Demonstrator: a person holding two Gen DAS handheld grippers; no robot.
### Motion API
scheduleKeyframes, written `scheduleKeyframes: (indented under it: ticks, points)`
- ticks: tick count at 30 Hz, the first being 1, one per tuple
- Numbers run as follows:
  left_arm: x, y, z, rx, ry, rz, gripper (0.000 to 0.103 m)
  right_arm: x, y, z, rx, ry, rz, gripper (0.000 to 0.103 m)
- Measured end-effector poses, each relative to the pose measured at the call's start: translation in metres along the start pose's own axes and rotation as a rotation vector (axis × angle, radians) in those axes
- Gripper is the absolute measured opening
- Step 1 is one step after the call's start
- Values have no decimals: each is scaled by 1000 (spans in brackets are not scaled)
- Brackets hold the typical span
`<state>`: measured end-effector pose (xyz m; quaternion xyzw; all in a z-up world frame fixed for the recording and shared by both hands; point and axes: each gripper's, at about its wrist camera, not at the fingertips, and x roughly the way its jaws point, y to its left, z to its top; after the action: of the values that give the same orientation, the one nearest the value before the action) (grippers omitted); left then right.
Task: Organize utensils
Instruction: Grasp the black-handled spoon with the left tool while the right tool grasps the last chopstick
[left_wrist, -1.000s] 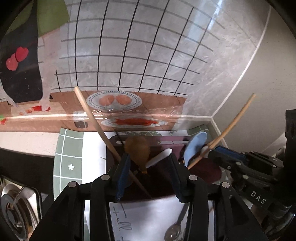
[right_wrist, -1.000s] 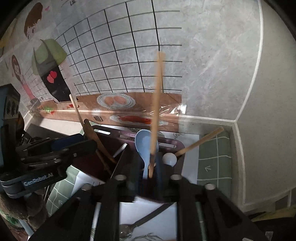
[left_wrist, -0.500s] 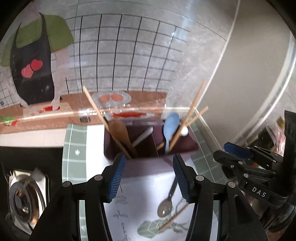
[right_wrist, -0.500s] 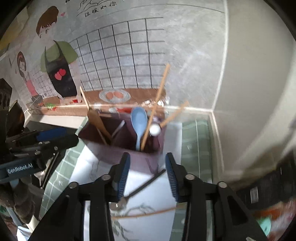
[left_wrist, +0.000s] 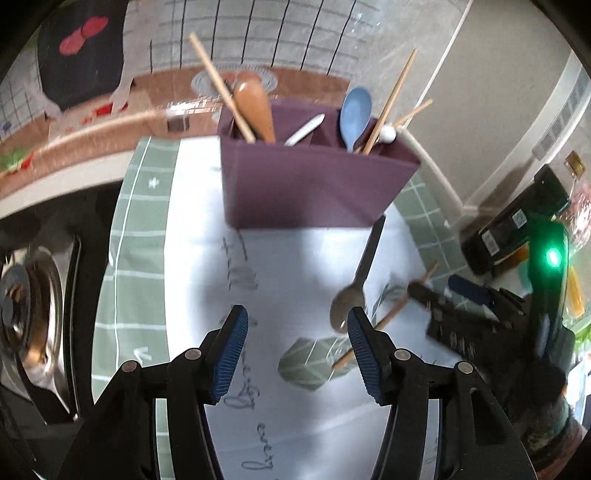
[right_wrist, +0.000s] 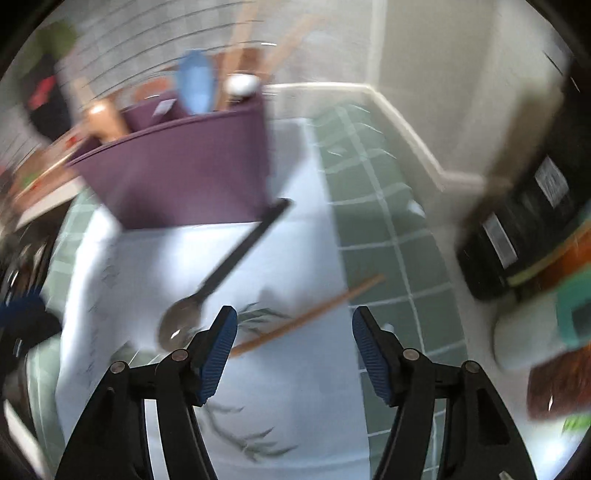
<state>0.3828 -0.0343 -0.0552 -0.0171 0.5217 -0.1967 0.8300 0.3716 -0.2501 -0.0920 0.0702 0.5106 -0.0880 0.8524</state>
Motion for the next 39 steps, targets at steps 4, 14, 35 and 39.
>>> scheduleKeyframes:
  ticks: [4,14,35,39]
  points:
    - [3,-1,-4,10,4,7,57,15,-12,-1,104,13,-25,62]
    - [48,-45,26,159,67,9,57,16,-20,-13,-90,21,-2,39]
    - [122,-92,50,226,171,39,15,-37,-79,-55,-134,-86,90,78]
    - [102,-82,24,215,184,92,14,-37,-81,-49,-121,-57,79,81]
